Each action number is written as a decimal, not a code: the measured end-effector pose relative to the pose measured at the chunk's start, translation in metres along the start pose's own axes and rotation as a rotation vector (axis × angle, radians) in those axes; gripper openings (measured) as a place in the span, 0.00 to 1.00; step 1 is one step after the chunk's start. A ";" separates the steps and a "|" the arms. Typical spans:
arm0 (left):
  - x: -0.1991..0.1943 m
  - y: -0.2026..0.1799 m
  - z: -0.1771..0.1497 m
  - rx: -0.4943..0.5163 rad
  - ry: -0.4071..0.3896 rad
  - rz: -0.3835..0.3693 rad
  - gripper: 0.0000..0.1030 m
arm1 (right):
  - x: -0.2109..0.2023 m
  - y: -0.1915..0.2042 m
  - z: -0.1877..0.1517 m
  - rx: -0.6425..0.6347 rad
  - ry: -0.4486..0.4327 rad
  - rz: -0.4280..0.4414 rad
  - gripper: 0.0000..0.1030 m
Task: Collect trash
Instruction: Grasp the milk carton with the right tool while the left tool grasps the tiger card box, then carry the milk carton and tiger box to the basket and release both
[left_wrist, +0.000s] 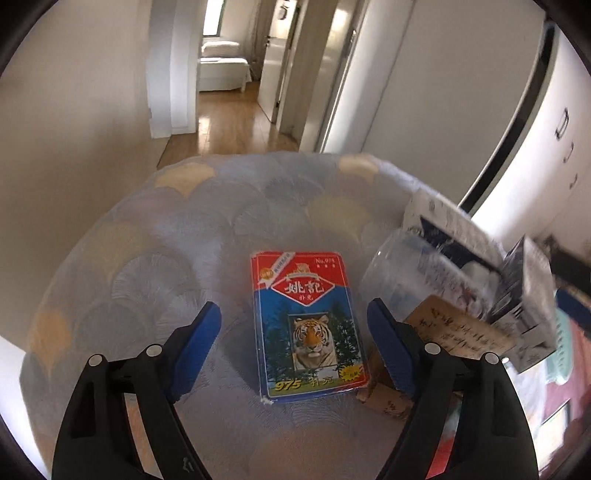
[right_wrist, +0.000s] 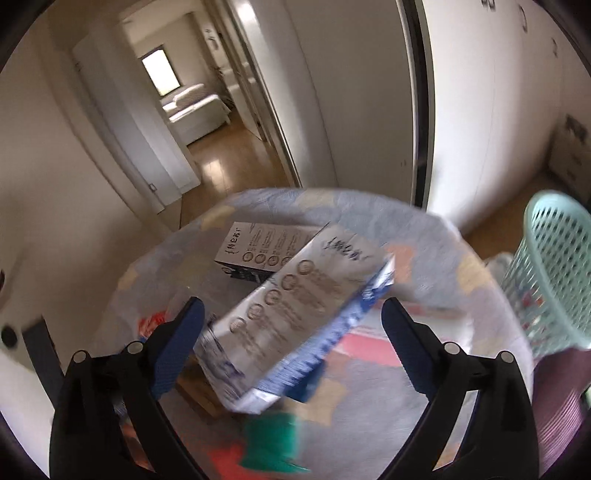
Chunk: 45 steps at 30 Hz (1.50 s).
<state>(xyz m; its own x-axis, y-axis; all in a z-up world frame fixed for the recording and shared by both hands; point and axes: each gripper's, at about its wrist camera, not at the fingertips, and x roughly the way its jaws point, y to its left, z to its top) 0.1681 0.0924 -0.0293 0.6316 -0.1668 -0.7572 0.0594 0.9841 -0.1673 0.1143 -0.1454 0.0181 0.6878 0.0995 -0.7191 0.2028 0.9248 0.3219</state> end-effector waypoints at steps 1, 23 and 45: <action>0.002 0.000 -0.002 0.008 0.006 0.011 0.76 | 0.004 0.002 0.001 0.012 0.008 -0.026 0.89; -0.001 0.001 -0.021 0.079 0.076 0.066 0.69 | -0.022 -0.021 -0.052 -0.200 0.035 0.049 0.51; -0.100 -0.053 -0.022 0.094 -0.184 -0.115 0.57 | -0.088 -0.076 -0.054 -0.218 -0.099 0.068 0.51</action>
<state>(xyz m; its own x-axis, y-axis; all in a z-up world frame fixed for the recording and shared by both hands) 0.0852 0.0554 0.0415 0.7461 -0.2725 -0.6075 0.2054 0.9621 -0.1793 0.0009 -0.2048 0.0236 0.7616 0.1377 -0.6332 0.0060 0.9756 0.2193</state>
